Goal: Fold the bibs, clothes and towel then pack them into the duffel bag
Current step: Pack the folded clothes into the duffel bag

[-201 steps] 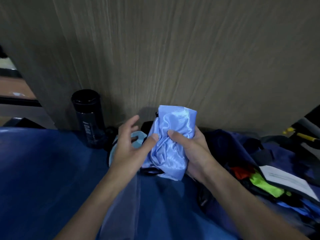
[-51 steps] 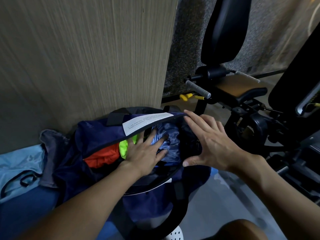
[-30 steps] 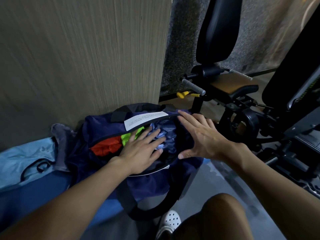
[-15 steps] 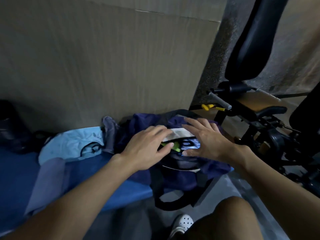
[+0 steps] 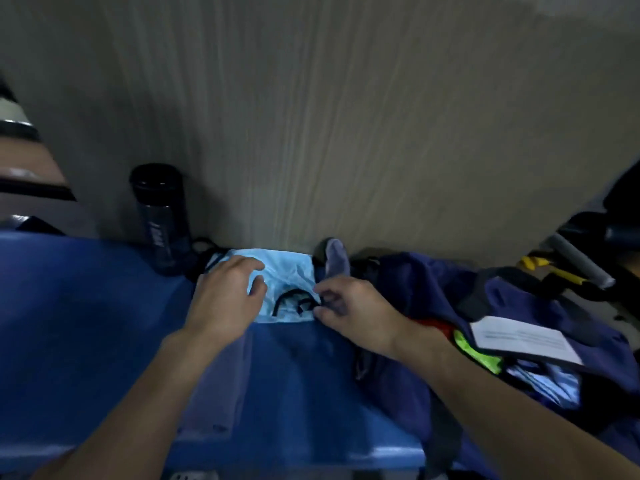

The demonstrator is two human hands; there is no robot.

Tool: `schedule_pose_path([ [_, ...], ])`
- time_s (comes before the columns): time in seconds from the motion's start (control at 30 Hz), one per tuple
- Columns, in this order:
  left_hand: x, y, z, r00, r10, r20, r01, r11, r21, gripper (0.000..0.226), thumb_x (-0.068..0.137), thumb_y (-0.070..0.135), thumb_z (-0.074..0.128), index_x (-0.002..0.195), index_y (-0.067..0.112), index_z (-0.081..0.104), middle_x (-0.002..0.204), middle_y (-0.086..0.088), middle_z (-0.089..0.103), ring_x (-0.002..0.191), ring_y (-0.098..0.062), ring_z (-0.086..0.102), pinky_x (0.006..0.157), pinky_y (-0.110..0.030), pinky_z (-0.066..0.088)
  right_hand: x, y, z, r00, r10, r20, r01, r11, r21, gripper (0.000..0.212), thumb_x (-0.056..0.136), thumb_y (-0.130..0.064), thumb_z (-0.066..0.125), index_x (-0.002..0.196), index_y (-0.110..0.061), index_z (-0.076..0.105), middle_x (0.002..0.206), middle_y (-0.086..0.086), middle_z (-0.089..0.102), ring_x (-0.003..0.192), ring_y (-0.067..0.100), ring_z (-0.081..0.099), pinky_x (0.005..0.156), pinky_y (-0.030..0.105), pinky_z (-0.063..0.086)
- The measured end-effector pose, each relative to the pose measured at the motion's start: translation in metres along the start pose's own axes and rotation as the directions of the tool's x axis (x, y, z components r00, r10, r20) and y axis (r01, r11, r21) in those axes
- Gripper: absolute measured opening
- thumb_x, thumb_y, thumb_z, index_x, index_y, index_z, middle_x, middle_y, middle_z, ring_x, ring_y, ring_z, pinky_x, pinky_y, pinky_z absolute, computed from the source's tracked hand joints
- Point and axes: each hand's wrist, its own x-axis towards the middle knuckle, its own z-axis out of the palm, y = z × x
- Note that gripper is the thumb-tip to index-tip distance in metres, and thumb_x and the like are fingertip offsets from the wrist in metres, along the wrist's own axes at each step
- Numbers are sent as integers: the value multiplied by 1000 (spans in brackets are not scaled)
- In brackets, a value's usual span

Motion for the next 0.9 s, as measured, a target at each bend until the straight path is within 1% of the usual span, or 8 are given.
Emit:
schedule_pose_path([
  [0.1,20,-22,4,995,-81,55,82,996,-18,33,96,27,55,127,20,62,134,4,58,122,-20,53,101,-41,41,40,3,30,989,149,-9,-146,981,130,32,91,-31,67,116,-11,64,96,-2,60,93,12,61,84,24,49],
  [0.17,32,-33,8,988,-128,89,129,992,-6,35,96,30,54,130,22,60,138,4,55,125,-21,51,103,-42,41,65,12,46,964,253,-76,-239,958,157,17,94,-35,61,89,-20,60,79,-7,55,74,5,55,67,16,40],
  [0.27,41,-45,15,957,-215,193,212,977,37,41,95,36,55,135,28,55,145,5,47,131,-23,45,107,-47,37,94,28,61,910,385,-151,-370,921,122,44,98,-34,54,64,-24,28,59,-6,33,53,5,32,54,26,24],
  [0.37,41,-51,21,923,-261,284,242,965,100,49,92,38,55,140,33,49,151,7,37,139,-21,33,110,-51,28,111,37,68,858,493,-144,-477,869,134,35,97,-29,56,70,-14,39,62,-1,38,54,9,35,52,26,23],
  [0.43,41,-52,22,911,-281,301,257,959,116,52,91,38,57,142,34,46,152,8,32,140,-19,28,108,-53,25,118,38,72,831,536,-148,-506,840,197,27,93,-28,62,93,-2,53,73,4,52,59,11,46,46,26,27],
  [0.57,42,-52,23,906,-310,289,295,951,96,56,88,35,62,142,31,45,152,0,29,140,-25,25,109,-50,26,124,37,78,801,584,-135,-531,795,293,44,83,-23,76,112,-2,50,88,4,59,65,10,53,48,19,38],
  [0.73,42,-57,23,906,-311,289,312,949,42,57,87,29,66,141,28,47,148,-4,36,136,-27,31,111,-46,31,129,34,81,765,638,-85,-589,748,306,33,78,-13,77,102,-2,57,96,11,65,86,25,66,65,27,49],
  [0.9,43,-57,24,918,-264,297,293,954,-59,52,88,26,66,138,26,51,146,-4,41,134,-26,36,110,-49,36,126,34,74,803,592,-68,-530,761,373,7,74,0,60,76,-6,56,76,9,61,65,21,59,51,25,45],
])
